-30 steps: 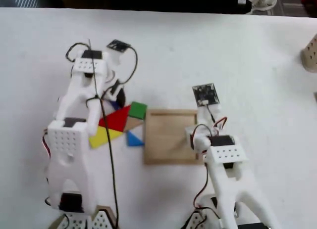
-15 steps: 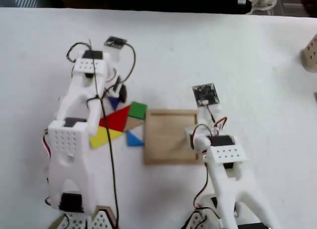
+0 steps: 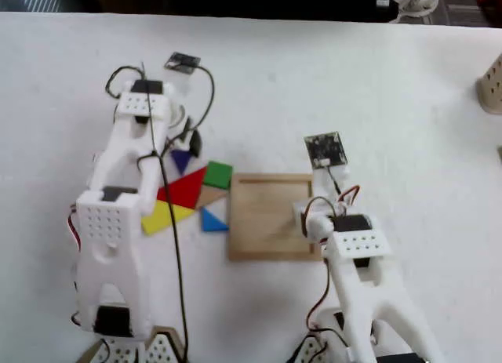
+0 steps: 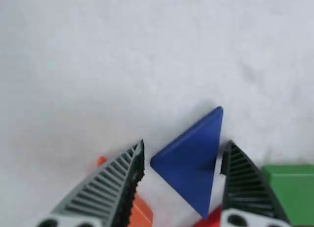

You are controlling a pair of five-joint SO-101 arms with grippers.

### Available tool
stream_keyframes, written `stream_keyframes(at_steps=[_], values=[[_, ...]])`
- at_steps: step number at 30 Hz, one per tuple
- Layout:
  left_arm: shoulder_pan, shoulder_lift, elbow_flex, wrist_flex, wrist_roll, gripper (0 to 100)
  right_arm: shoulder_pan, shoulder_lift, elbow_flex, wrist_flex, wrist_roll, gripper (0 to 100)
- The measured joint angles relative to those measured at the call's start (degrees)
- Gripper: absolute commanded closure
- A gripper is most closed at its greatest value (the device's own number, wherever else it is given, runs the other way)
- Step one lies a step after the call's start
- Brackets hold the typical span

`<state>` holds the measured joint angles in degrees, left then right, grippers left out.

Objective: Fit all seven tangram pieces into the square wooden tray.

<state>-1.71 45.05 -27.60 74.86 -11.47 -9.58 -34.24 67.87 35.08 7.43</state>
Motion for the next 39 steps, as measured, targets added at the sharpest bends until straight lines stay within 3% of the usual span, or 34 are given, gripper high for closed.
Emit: stream_keyframes(at_steps=[21, 28, 39], values=[[1.1, 1.1, -0.3, 2.8, 2.1, 75, 0.0, 0.0, 0.0, 0.0, 0.0, 88.2], [1.8, 1.1, -0.3, 2.9, 2.1, 87, 0.0, 0.0, 0.0, 0.0, 0.0, 88.2], [2.3, 1.1, -0.4, 2.9, 2.2, 88, 0.0, 0.0, 0.0, 0.0, 0.0, 88.2]])
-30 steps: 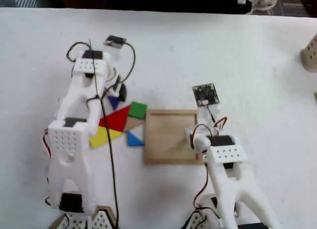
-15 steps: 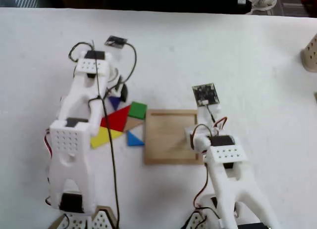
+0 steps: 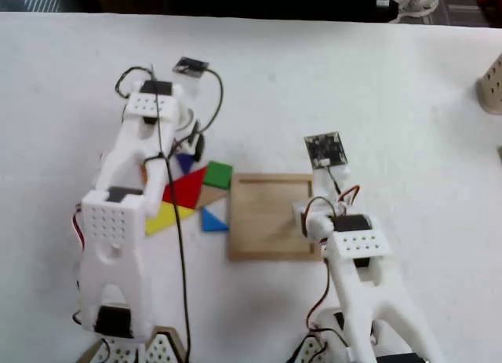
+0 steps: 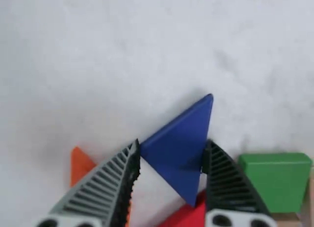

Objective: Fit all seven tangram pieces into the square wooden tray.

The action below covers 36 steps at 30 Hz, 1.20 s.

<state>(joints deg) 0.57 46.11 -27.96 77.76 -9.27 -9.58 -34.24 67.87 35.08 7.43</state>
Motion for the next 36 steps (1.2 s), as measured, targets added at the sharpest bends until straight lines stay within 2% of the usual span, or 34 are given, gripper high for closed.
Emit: stream_keyframes(at_steps=[8, 16, 23, 36], values=[[0.0, 0.4, -2.6, 0.4, 0.0, 88, 0.0, 0.0, 0.0, 0.0, 0.0, 88.1], [1.0, 1.1, -18.6, 11.8, 0.4, 88, 0.0, 0.0, 0.0, 0.0, 0.0, 88.0], [8.3, 1.1, -26.5, 22.5, 0.4, 88, 1.5, 0.0, 0.0, 0.0, 0.0, 87.9], [25.1, 1.1, -16.6, 23.3, 0.4, 88, 11.0, 0.0, -0.9, -1.7, -2.0, 87.9]])
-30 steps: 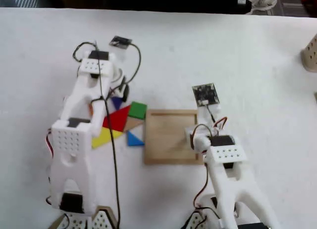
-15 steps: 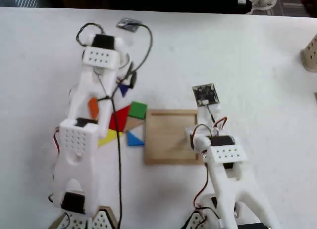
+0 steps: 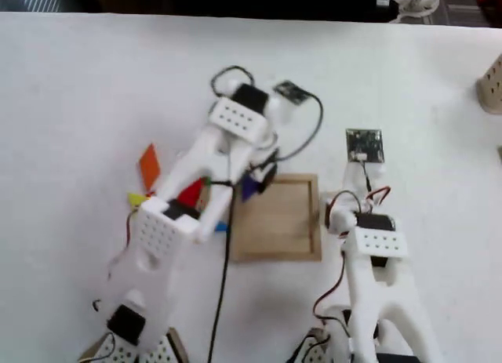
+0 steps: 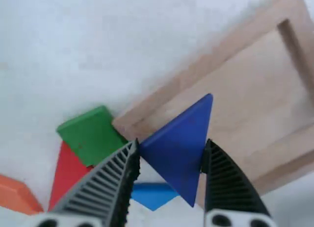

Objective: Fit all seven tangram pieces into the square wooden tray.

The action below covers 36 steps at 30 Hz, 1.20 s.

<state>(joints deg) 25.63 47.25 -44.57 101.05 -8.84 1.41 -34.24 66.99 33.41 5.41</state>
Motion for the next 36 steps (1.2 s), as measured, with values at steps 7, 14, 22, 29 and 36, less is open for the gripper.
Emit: stream_keyframes(at_steps=[7, 14, 22, 29, 36], values=[[5.0, 0.0, 2.8, -0.2, 0.0, 88, 1.0, 0.0, -0.6, 0.0, -0.4, 87.9], [5.0, -10.5, 13.3, -2.9, 0.0, 88, 1.0, 0.0, -0.6, 0.0, -0.4, 87.9], [5.0, -33.2, 47.5, -23.5, 0.0, 88, 1.0, 0.0, -0.6, 0.0, -0.4, 87.9], [5.0, -44.2, 71.7, -39.6, -0.1, 84, 0.9, 0.0, -0.6, 0.0, -0.4, 87.9], [9.4, -46.7, 78.9, -48.6, -0.1, 72, 0.9, 0.0, -0.6, 0.0, -0.4, 87.9]])
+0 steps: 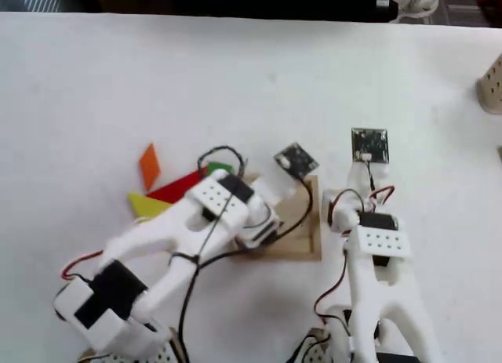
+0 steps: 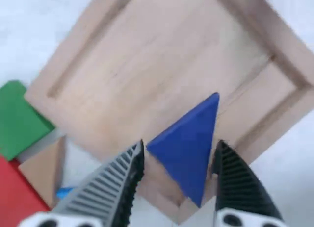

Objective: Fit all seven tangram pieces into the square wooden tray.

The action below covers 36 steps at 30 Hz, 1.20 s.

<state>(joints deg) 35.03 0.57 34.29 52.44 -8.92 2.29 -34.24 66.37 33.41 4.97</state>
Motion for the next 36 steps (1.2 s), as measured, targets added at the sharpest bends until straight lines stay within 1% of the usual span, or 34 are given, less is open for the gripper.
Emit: stream_keyframes(at_steps=[5, 7, 10, 14, 16, 18, 19, 22, 23, 24, 26, 29, 31, 33, 36], values=[[0.4, 0.0, 0.2, -4.7, 0.0, 71, 0.0, 0.0, 0.0, 0.0, 0.0, 87.9], [0.2, 0.0, 0.2, -4.9, 0.0, 71, 0.0, 0.0, 0.0, 0.0, 0.0, 87.9], [-2.0, -1.1, 0.2, -4.8, 0.0, 71, 0.0, 0.0, 0.0, 0.0, 0.0, 87.9], [-5.6, -7.5, 0.2, -0.2, 0.0, 71, 0.0, 0.0, 0.0, 0.0, 0.0, 87.9], [-6.1, -12.1, 1.5, 1.6, 0.0, 72, 0.0, 0.0, 0.0, 0.0, 0.0, 87.9], [-6.0, -16.8, 5.1, 1.8, 0.0, 75, 0.0, 0.0, 0.0, 0.0, 0.0, 87.9], [-6.0, -19.3, 7.6, 1.8, 0.0, 78, 0.0, 0.0, 0.0, 0.0, 0.0, 87.9], [-5.9, -25.1, 14.3, -0.4, 0.0, 92, 0.0, 0.0, 0.0, 0.0, 0.0, 87.9], [-5.2, -26.5, 16.4, -1.5, 0.0, 98, 0.0, 0.0, 0.0, 0.0, 0.0, 87.9], [-4.0, -27.3, 17.9, -2.6, 0.0, 99, 0.0, 0.0, 0.0, 0.0, 0.0, 87.9], [-0.9, -27.9, 20.1, -4.8, 0.0, 95, 0.0, 0.0, 0.0, 0.0, 0.0, 87.9], [4.1, -28.2, 22.1, -6.8, 0.0, 98, -0.1, 0.0, 0.0, 0.0, 0.0, 87.9], [6.6, -28.3, 22.6, -8.4, 0.0, 98, -0.2, 0.0, 0.0, 0.0, 0.0, 87.9], [7.9, -28.3, 22.6, -10.1, 0.0, 98, -0.1, 0.0, 0.0, 0.0, 0.0, 87.9], [8.0, -25.8, 22.6, -12.3, 0.0, 98, -0.1, 0.0, 0.0, 0.0, 0.0, 87.9]])
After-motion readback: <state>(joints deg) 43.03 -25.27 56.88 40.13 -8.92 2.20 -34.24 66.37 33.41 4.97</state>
